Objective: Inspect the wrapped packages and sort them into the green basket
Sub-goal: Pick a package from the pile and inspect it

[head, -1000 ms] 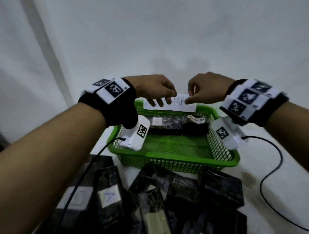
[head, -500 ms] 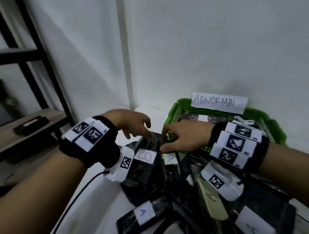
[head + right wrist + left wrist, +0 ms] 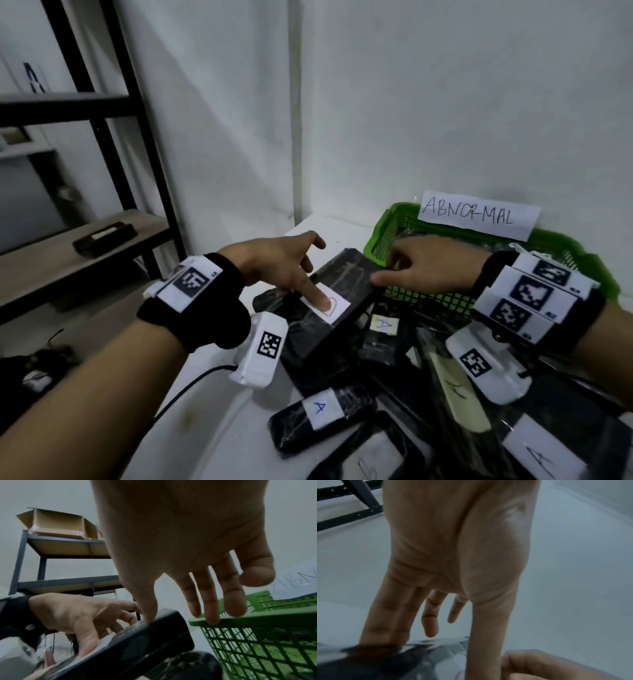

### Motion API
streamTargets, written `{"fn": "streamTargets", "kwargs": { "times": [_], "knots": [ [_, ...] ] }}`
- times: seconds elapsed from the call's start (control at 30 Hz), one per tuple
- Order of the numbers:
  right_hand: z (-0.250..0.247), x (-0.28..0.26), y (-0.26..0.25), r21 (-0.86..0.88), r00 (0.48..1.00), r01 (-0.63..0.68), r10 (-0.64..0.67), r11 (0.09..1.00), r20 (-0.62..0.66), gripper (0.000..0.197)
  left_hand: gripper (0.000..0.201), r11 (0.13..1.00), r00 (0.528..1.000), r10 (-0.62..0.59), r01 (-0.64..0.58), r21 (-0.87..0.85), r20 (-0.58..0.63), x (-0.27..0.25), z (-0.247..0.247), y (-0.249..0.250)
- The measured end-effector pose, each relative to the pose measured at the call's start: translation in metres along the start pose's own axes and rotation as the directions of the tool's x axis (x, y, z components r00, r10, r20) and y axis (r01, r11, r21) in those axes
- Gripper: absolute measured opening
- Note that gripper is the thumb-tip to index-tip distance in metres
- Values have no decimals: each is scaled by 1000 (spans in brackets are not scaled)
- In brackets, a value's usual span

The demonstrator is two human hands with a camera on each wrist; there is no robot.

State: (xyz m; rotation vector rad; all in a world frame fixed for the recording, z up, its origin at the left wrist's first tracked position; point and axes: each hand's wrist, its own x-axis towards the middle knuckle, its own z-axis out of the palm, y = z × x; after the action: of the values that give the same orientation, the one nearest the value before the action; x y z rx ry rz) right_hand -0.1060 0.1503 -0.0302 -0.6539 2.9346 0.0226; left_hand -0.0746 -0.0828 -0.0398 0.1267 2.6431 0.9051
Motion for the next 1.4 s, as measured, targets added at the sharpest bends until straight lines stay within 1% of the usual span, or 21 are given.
{"fn": "streamTargets", "kwargs": {
  "times": [0.07, 0.1, 0.13, 0.17, 0.23, 0.3, 0.37, 0.43, 0.5, 0.57, 0.6, 0.67, 0.77, 0.83, 0.9, 0.97, 1.03, 1.13, 1.23, 1.33, 1.4],
  "knots": [
    [0, 0, 2, 210, 998, -11, 24, 978, -58, 66, 101, 996, 995, 85, -86, -37, -44, -5, -5, 3],
    [0, -1, 3, 376, 998, -9, 33, 927, -59, 68, 100, 989, 988, 131, -136, -62, -81, -6, -7, 5],
    [1, -1, 2, 565, 998, -3, 35, 825, -45, 66, 99, 980, 978, 172, -183, -84, -117, -7, -9, 8],
    [2, -2, 2, 723, 999, 5, 29, 690, -34, 60, 96, 968, 965, 216, -231, -96, -150, -8, -12, 11],
    [0, -7, 2, 896, 997, 44, 44, 443, -70, 38, 94, 948, 938, 293, -310, -70, -187, -8, -14, 21],
    [-5, -12, 7, 951, 980, 122, 120, 284, -162, 23, 94, 927, 905, 359, -375, -29, -229, -3, -13, 30],
    [-11, -20, 18, 968, 943, 215, 228, 132, -241, 19, 89, 905, 862, 380, -421, -56, -335, 4, -12, 38],
    [-16, -33, 32, 952, 901, 305, 334, -30, -278, 17, 81, 875, 829, 336, -451, -177, -448, 11, -8, 48],
    [-13, -48, 45, 925, 869, 359, 405, -124, -283, 19, 72, 802, 834, 319, -491, -341, -450, 20, 3, 61],
    [-3, -62, 56, 917, 854, 373, 438, -143, -279, 28, 67, 687, 845, 325, -520, -507, -425, 26, 18, 78],
    [1, -67, 60, 919, 849, 370, 452, -138, -274, 36, 66, 621, 840, 331, -537, -571, -429, 28, 24, 84],
    [9, -82, 69, 930, 823, 360, 495, -77, -278, 51, 62, 543, 820, 376, -572, -615, -432, 35, 38, 100],
    [14, -102, 82, 928, 737, 365, 584, 77, -339, 46, 66, 516, 793, 466, -603, -608, -391, 42, 52, 118],
    [19, -112, 89, 923, 691, 367, 631, 112, -351, 40, 71, 510, 786, 511, -603, -614, -348, 47, 60, 127],
    [24, -116, 94, 918, 663, 375, 655, 128, -362, 39, 74, 514, 784, 533, -599, -614, -318, 51, 68, 131],
    [27, -115, 96, 917, 657, 372, 657, 146, -371, 41, 74, 513, 792, 525, -588, -626, -313, 55, 75, 129],
    [28, -109, 96, 923, 674, 351, 641, 159, -367, 44, 74, 498, 795, 502, -587, -638, -340, 58, 78, 125],
    [28, -98, 95, 925, 701, 352, 614, 144, -362, 45, 79, 475, 794, 466, -596, -647, -389, 62, 78, 119],
    [29, -89, 93, 914, 695, 377, 607, 148, -385, 53, 82, 467, 791, 459, -603, -647, -405, 64, 74, 113],
    [30, -86, 94, 910, 707, 389, 587, 143, -395, 47, 72, 487, 765, 490, -637, -597, -417, 65, 72, 110],
    [32, -86, 94, 900, 688, 404, 594, 165, -418, 39, 69, 506, 749, 496, -660, -555, -439, 66, 73, 109]
  ]
}}
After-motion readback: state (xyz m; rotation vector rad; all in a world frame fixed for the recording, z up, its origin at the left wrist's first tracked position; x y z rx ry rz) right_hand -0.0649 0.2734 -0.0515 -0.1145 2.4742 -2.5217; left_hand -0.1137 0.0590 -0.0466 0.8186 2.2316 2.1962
